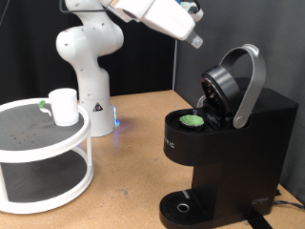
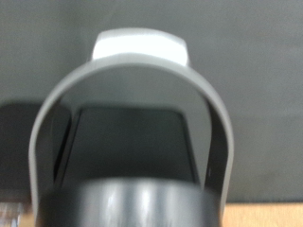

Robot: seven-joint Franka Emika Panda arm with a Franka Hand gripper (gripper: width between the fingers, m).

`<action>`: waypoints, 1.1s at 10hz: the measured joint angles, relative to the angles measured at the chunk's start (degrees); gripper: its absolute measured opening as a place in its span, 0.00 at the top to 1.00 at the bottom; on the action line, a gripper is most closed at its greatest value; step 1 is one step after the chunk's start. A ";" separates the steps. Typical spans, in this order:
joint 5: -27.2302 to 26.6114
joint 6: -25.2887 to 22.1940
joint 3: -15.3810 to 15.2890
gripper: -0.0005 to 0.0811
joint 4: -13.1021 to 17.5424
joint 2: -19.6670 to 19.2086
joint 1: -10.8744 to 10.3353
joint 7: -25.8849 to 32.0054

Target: Make a cup of coffee with the keurig machine

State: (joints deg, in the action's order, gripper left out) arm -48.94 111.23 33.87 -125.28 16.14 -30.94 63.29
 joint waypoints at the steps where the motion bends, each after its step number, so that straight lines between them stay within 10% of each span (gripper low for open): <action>1: -3.56 -0.54 0.28 0.01 0.09 -0.05 -0.18 0.06; 11: -3.60 3.28 -7.92 0.01 6.38 -3.23 -3.16 -5.76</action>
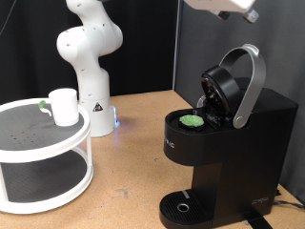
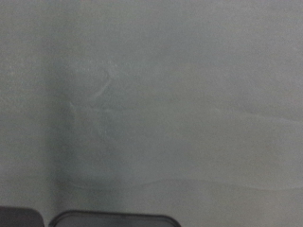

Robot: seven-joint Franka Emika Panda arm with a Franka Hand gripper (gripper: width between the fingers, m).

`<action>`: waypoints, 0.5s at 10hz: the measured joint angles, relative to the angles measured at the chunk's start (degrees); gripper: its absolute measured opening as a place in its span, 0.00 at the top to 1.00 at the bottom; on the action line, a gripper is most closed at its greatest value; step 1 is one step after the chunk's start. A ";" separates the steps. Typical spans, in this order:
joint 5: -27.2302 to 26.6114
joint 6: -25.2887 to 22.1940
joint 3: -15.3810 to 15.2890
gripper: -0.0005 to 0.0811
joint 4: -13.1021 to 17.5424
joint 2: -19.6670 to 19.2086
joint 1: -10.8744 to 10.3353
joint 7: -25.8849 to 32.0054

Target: Make a cup of coffee with the keurig machine

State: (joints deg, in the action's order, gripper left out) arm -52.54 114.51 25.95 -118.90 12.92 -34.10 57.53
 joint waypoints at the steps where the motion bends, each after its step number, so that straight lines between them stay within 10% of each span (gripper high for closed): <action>1: -0.30 0.84 -0.73 0.01 0.06 -0.15 -0.38 -0.59; 5: -0.69 4.30 -3.56 0.01 0.19 -2.03 -1.11 -1.53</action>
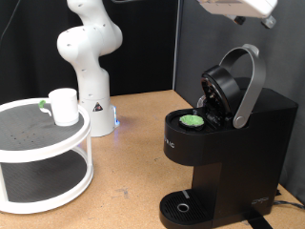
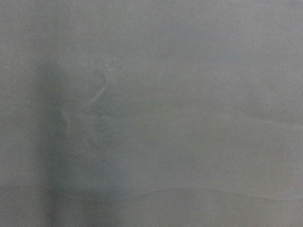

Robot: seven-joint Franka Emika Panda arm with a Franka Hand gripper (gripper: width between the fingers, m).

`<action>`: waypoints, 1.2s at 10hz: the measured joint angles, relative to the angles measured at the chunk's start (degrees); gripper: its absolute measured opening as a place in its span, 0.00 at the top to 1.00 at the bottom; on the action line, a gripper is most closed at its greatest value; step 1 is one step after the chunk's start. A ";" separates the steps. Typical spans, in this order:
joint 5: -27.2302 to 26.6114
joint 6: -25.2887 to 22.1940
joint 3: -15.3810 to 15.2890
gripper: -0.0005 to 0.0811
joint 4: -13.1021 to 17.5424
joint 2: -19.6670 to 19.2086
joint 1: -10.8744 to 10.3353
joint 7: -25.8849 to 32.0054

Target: Make a cup of coffee with the keurig machine

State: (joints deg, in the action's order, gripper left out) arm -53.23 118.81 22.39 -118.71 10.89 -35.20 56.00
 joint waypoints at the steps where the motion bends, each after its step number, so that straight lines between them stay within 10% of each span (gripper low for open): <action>1: -0.08 0.61 -0.56 0.01 -0.01 -0.63 -0.04 -0.02; 7: -1.86 1.16 -2.33 0.56 -0.02 -2.74 -0.20 0.71; 9: -1.89 2.00 -2.83 0.94 -0.05 -3.51 -0.23 0.91; 12: -1.89 3.62 -3.82 0.98 -0.13 -4.90 -0.26 1.01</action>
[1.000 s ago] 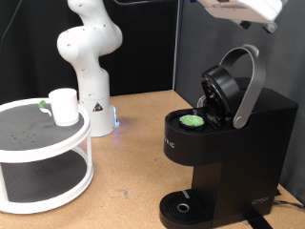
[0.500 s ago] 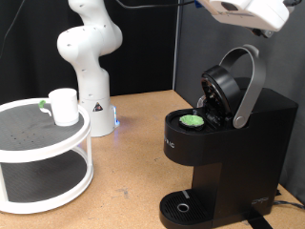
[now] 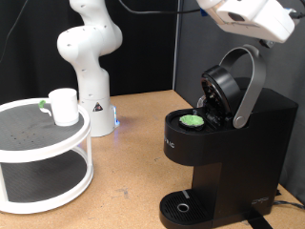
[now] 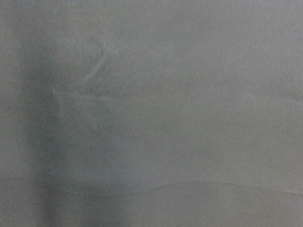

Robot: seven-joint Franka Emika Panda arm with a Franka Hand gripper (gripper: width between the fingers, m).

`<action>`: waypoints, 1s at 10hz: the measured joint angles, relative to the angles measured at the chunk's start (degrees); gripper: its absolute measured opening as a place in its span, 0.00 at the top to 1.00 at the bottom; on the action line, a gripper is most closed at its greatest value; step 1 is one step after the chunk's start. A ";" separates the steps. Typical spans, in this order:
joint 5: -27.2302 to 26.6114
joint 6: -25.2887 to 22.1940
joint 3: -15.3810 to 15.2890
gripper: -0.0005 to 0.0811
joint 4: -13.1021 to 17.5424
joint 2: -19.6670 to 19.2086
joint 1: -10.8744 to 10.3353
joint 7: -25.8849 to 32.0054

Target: Make a cup of coffee with the keurig machine

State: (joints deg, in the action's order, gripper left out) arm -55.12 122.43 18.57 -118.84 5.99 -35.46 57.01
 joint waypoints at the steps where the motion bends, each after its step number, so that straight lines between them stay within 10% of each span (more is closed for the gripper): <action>1: 0.00 0.14 -0.22 0.99 0.00 -0.44 -0.01 0.07; 10: 2.37 -1.13 0.43 0.99 -0.84 -0.02 1.11 -0.79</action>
State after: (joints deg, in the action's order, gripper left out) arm -52.75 121.30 19.00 -119.68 5.97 -34.35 56.23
